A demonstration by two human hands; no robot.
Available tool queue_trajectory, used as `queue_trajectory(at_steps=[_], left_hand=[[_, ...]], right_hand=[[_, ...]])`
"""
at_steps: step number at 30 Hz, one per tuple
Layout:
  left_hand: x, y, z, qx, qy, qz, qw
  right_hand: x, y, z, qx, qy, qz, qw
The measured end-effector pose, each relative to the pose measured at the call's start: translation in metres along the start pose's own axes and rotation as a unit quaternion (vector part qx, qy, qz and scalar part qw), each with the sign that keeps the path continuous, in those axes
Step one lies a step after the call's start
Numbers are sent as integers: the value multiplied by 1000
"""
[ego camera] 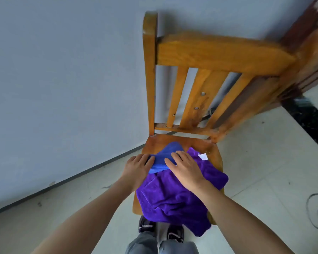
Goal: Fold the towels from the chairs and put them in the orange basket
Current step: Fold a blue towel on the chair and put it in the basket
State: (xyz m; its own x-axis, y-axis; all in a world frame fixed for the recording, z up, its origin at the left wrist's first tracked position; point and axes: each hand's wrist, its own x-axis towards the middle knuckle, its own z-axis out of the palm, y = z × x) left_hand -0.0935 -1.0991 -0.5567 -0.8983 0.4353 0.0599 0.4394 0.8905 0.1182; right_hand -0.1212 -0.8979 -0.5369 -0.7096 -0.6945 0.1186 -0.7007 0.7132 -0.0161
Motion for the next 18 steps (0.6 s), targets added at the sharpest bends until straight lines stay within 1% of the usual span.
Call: queue_trajectory(at_steps=[2,4,9,11,14,18], left_hand=[[-5,5,-26,13,23,-12,1000],[-16,8,-48,23,23,-35,999],[-57,20,-108,38,59,-116,991],[-78,23,-128,53,62,-149,986],[-121,47,-158,100,69,-226,967],[-188,88,-179,121,72,-342,929]], right_hand=[[6,-3,-30,-13,-3,-23,1000],[12,-9,-56,-20,2,-50,999],[25,-33,-107,-14,49,-140,989],[27,-46,-123,-4,66,-172,983],[27,-69,-148,12,100,-260,960],[29,-119,-173,37,128,-364,922]])
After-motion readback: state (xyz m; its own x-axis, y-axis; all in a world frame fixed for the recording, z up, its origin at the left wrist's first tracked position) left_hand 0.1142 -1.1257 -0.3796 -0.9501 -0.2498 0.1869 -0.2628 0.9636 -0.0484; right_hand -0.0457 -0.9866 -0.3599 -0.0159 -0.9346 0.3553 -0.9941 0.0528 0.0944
